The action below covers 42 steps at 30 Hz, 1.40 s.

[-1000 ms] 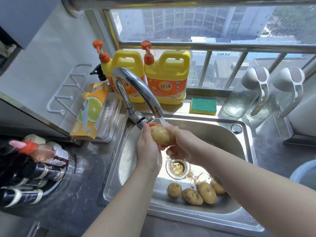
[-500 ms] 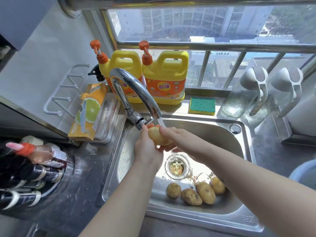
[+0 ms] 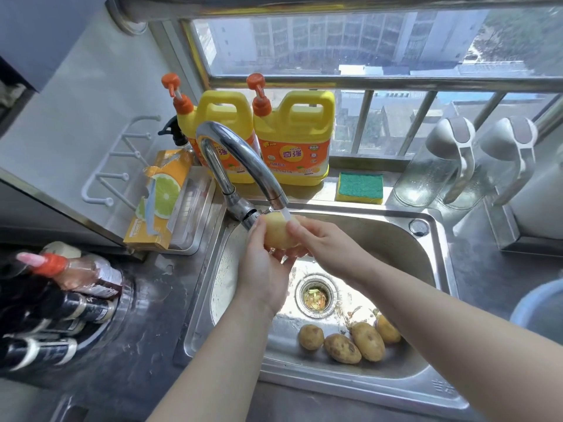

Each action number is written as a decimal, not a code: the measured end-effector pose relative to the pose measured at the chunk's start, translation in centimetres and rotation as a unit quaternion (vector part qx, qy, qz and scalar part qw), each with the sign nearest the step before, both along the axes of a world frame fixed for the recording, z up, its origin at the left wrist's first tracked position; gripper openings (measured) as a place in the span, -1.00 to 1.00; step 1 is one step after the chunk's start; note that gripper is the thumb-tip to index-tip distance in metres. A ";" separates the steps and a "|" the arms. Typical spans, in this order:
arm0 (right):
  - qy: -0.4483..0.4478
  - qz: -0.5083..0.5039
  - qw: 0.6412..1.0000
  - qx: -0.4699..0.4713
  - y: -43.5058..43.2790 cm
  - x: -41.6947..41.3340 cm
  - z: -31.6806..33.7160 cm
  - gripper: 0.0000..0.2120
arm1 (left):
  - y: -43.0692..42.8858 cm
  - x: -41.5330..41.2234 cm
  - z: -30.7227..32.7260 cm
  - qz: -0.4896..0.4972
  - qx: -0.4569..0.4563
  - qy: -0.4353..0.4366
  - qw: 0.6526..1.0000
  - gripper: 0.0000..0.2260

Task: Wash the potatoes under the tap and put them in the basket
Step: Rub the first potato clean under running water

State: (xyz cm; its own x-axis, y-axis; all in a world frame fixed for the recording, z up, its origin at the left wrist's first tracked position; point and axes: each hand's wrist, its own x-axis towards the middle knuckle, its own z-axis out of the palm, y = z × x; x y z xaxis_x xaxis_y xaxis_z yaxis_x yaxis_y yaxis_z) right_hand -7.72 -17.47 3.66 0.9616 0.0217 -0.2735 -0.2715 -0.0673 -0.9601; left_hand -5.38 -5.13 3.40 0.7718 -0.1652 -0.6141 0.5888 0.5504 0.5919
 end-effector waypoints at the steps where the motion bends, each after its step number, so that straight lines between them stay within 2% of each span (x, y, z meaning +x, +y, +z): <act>1: 0.007 -0.001 1.000 0.010 0.2 0.1 0.0 -0.74 | 0.2 0.0 -0.1 0.005 -0.008 -0.004 1.000 -0.58; 4: 0.026 0.014 0.999 0.027 0.3 -0.1 0.3 -0.68 | 0.4 0.1 0.1 0.017 -0.030 0.012 0.999 -0.55; 7: 0.041 0.014 0.997 0.062 -0.3 -0.4 0.3 -0.71 | 0.1 0.2 0.3 0.007 -0.042 0.035 0.998 -0.55; 12: -0.007 0.000 0.999 0.041 -0.6 -0.5 0.3 -0.71 | -0.7 -0.1 0.2 -0.002 -0.019 0.067 0.998 -0.54; 14: -0.014 -0.003 0.999 0.030 -0.6 -0.6 0.4 -0.68 | -0.9 -0.2 0.3 -0.006 -0.016 0.072 0.997 -0.58; 17: -0.018 -0.012 1.000 -0.001 -0.8 -0.7 0.2 -0.91 | -1.0 -0.5 0.5 -0.027 -0.001 0.057 0.998 -0.70; 19: -0.014 -0.026 1.000 -0.006 -0.9 -0.9 0.1 -0.83 | -1.0 -0.6 0.5 -0.045 -0.002 0.060 0.997 -0.79; 21: -0.011 -0.037 0.999 -0.027 -1.1 -0.9 -0.1 -0.82 | -0.7 -0.5 0.6 -0.072 0.011 0.062 0.995 -0.80; 24: 0.025 -0.036 0.998 -0.034 -1.1 -1.1 -0.2 -0.80 | 0.0 -0.5 0.4 -0.120 0.055 0.029 0.991 -0.70; 25: 0.040 -0.032 0.998 -0.031 -1.1 -1.1 -0.3 -0.73 | 0.3 -0.5 0.3 -0.135 0.070 0.013 0.988 -0.69; 27: 0.082 -0.038 0.996 0.009 -1.0 -0.8 -0.3 -0.59 | 1.1 -0.7 0.3 -0.151 0.089 -0.011 0.984 -0.74; 29: 0.137 -0.063 0.986 0.075 -1.1 -0.4 -0.2 -0.54 | 1.7 -0.7 0.4 -0.153 0.098 -0.029 0.983 -0.74; 32: 0.176 -0.066 0.974 0.126 -0.7 0.0 0.2 -0.61 | 2.4 -0.8 0.5 -0.147 0.094 -0.048 0.983 -0.72; 36: 0.182 -0.048 0.975 0.121 -0.3 0.0 0.3 -0.66 | 3.2 -0.7 0.4 -0.145 0.088 -0.071 0.983 -0.72; 40: 0.176 -0.061 0.975 0.121 -1.1 -0.9 -0.4 -0.68 | 3.5 -1.2 -0.1 -0.160 0.071 -0.043 0.984 -0.69; 42: 0.179 -0.053 0.980 0.069 -1.6 -1.9 -1.4 -0.70 | 3.4 -1.9 -0.5 -0.197 0.104 -0.047 0.974 -0.69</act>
